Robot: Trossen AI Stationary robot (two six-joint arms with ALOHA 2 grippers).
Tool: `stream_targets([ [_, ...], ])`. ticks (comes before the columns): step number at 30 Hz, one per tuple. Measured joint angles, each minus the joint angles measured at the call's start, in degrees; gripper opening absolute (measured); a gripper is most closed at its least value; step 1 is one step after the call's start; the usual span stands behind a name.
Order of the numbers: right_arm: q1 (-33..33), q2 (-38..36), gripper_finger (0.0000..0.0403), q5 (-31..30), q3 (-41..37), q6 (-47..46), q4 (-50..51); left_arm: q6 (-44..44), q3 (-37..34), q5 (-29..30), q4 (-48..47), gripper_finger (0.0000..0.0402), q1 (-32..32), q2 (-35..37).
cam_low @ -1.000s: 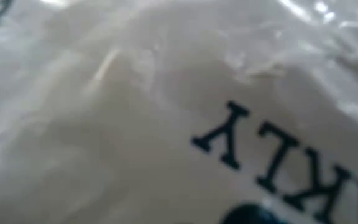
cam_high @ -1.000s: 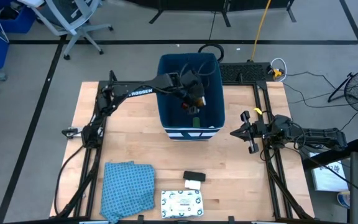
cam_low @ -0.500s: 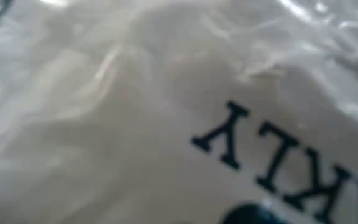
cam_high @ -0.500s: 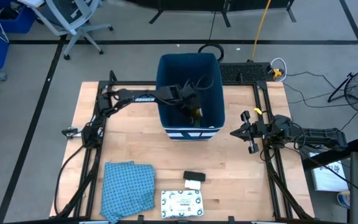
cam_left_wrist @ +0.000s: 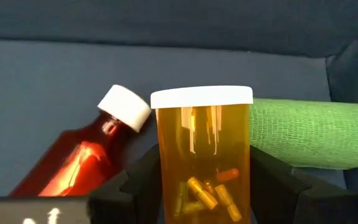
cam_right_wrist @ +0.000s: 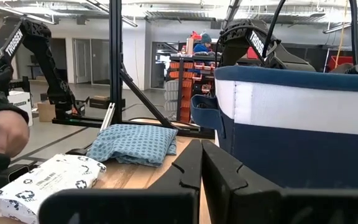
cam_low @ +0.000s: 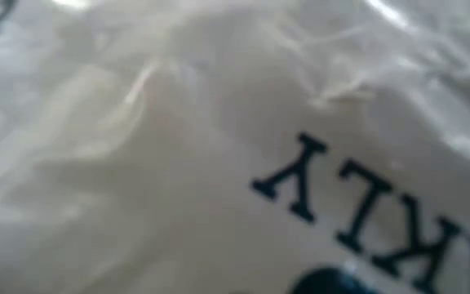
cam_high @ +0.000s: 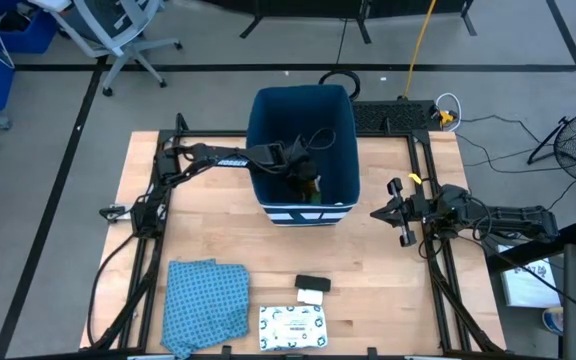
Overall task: Pick & place medical supplies in basket/bin
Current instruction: Put the yellow medicine bottle into the basket, then put the black bandage into the basket
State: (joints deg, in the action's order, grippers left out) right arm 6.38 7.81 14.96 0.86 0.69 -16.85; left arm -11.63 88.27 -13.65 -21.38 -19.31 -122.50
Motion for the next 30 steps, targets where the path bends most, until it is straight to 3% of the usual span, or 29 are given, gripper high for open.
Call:
stream_targets([
  [8,0.0,0.0,0.0,-0.07,0.0,0.0,0.03,-0.1,0.0,-0.22,2.64,0.0202,0.22,0.0],
  [17,0.0,0.0,0.0,-0.07,0.0,0.0,0.05,-1.44,2.41,-1.38,4.21,0.0277,0.34,0.0],
  [22,0.0,0.0,0.0,-0.07,0.0,0.0,0.05,-3.31,10.66,-0.94,-1.68,0.0311,0.96,0.0],
  [30,0.0,-0.02,0.0,0.07,0.0,-0.45,0.86,-7.19,32.39,7.47,-21.85,0.0327,2.77,0.04],
])
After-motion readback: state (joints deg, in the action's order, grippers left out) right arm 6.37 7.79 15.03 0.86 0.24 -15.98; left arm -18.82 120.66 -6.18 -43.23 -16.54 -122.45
